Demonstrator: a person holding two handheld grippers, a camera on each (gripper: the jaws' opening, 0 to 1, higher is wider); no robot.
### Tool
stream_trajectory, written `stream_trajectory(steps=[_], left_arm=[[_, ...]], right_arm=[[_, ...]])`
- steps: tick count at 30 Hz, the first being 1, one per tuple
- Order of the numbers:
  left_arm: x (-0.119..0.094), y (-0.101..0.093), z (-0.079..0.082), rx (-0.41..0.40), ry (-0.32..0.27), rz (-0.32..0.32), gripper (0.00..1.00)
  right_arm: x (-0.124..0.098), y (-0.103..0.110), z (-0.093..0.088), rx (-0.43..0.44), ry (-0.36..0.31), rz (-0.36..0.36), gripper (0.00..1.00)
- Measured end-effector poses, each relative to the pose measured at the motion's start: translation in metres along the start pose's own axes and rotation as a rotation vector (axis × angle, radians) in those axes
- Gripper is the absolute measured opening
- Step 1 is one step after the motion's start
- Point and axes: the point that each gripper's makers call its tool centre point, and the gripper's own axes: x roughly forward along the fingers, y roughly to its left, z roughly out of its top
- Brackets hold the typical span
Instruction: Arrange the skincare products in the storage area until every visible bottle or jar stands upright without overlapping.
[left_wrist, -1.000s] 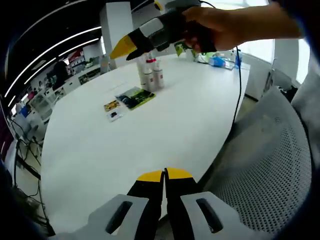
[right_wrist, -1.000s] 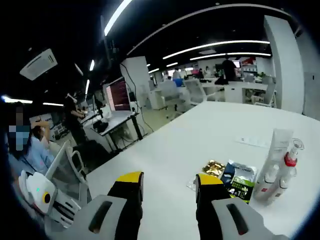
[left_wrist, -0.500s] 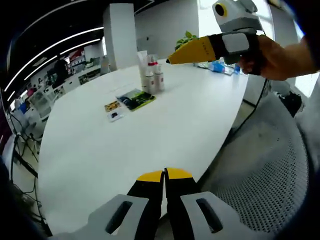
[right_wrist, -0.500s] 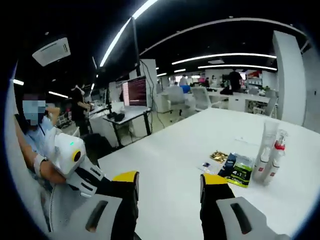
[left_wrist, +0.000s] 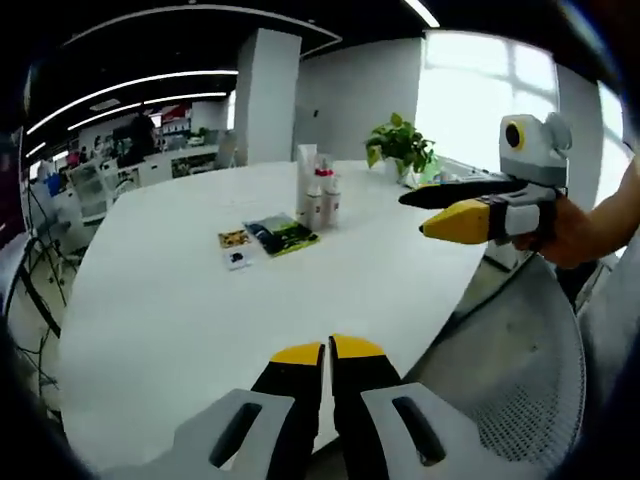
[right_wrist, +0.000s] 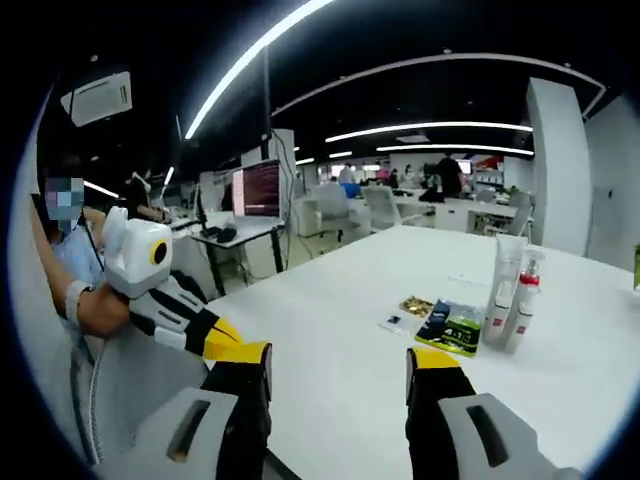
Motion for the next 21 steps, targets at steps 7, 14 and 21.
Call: stream_trajectory(steps=[7,14,21], left_arm=[[-0.001,-0.003,0.006,-0.009,-0.032,-0.023,0.02],[-0.001,-0.001,0.014,0.015,-0.076,0.002,0.23],[0.0,-0.004,0.02,0.053,-0.102,-0.008,0.4]], right_arm=[[-0.005,0.002,-0.008,-0.009,-0.002,-0.006,0.54],[0.002,-0.007,-0.003,0.011,-0.016,-0.025,0.59],[0.009,-0.012,-0.015,0.007,0.026,-0.046,0.63]])
